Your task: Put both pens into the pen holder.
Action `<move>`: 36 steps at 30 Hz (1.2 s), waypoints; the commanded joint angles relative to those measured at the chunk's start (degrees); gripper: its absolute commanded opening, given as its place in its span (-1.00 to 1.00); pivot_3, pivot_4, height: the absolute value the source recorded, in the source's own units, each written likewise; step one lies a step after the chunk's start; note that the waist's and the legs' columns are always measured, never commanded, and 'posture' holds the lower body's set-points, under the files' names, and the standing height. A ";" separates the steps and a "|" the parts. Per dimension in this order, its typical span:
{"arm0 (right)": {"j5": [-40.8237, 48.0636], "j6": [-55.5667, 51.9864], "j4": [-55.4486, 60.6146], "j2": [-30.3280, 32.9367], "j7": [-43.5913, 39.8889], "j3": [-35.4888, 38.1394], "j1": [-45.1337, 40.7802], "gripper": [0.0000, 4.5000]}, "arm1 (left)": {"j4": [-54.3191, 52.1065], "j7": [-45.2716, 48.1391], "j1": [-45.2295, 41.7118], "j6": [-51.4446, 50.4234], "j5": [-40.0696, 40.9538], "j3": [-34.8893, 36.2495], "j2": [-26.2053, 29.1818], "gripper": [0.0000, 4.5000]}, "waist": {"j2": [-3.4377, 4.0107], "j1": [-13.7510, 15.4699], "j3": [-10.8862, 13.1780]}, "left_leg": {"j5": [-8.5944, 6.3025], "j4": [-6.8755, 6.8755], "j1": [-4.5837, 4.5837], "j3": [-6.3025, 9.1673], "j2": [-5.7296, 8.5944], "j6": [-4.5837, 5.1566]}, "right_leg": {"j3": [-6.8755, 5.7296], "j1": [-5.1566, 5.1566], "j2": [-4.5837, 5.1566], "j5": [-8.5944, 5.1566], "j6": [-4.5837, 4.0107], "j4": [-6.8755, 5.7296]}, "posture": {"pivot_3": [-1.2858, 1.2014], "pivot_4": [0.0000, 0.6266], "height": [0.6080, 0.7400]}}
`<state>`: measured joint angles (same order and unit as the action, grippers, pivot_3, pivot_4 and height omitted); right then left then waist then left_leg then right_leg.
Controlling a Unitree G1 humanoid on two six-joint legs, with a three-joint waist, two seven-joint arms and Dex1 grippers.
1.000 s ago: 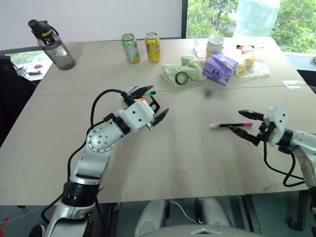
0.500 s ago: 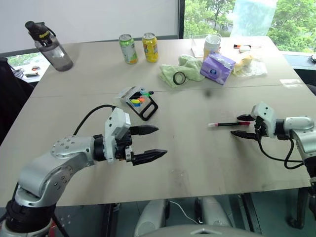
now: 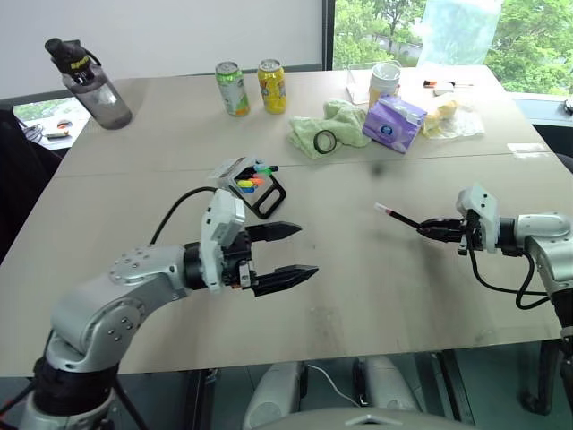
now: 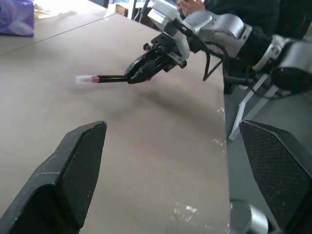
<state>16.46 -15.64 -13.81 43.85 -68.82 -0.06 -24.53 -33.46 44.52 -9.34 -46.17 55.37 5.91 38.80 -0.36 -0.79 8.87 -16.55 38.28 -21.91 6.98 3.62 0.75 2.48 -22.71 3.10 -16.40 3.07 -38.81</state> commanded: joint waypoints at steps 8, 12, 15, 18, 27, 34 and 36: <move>19.63 -17.31 33.16 -7.97 10.99 5.03 6.63 -0.99 | 12.35 -22.16 -4.36 3.26 7.04 -2.56 -32.27 1.00 | -0.04 0.09 -0.02 | 0.00 0.06 -0.04 0.06 0.03 0.00 | -0.05 0.00 0.00 0.01 0.01 -0.03 | 0.03 -0.52 1.00; 21.91 -20.00 38.30 -10.92 14.52 3.11 7.92 -0.99 | 14.86 -22.03 -5.33 3.54 6.23 -3.02 -34.78 1.00 | -0.05 0.11 -0.03 | 0.01 0.06 -0.02 0.05 0.03 -0.01 | -0.07 0.00 -0.03 0.01 0.01 -0.05 | 0.03 -0.52 1.00; 21.98 -20.23 39.24 -11.70 15.93 2.32 8.33 -0.99 | 14.38 -19.60 -6.30 3.30 6.68 -3.50 -34.14 1.00 | -0.06 0.22 -0.03 | 0.01 0.07 -0.03 0.05 0.06 -0.01 | -0.12 0.00 -0.02 0.01 0.01 -0.04 | 0.03 -0.52 1.00; 21.85 -19.95 39.21 -11.40 16.03 2.04 8.38 -0.99 | 13.84 -18.35 -6.22 3.01 6.56 -3.88 -33.31 1.00 | -0.06 0.22 -0.03 | 0.01 0.09 -0.02 0.04 0.10 0.00 | -0.15 0.01 0.00 0.01 0.01 -0.03 | 0.03 -0.52 1.00; 21.27 -19.70 38.17 -9.42 14.79 1.02 8.58 -0.99 | 11.96 -18.02 -5.72 3.74 5.73 -4.71 -32.66 1.00 | -0.06 0.16 -0.03 | 0.01 0.07 -0.02 0.04 0.08 -0.01 | -0.15 0.00 -0.01 0.00 0.01 -0.03 | 0.03 -0.52 1.00; 20.30 -17.77 36.65 -10.08 14.96 0.69 8.18 -1.00 | 11.64 -17.98 -5.08 3.68 6.14 -4.24 -32.43 0.63 | -0.06 0.15 -0.03 | 0.01 0.07 -0.01 0.05 0.08 -0.01 | -0.14 0.00 -0.02 0.00 0.01 -0.03 | 0.03 -0.52 1.00; 19.86 -17.17 36.14 -10.21 15.01 0.60 8.11 -1.00 | 11.82 -17.97 -5.02 3.77 5.87 -4.26 -32.34 0.26 | -0.06 0.16 -0.03 | 0.01 0.07 -0.01 0.05 0.08 -0.01 | -0.14 0.00 -0.02 0.00 0.01 -0.03 | 0.03 -0.52 1.00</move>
<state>36.34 -34.36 21.68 33.73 -53.45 0.40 -15.99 -19.43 26.10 -14.39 -43.15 60.79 1.68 6.35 -0.42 -0.63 8.84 -16.55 38.35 -21.92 7.02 3.70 0.75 2.34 -22.71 3.08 -16.39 3.08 -38.84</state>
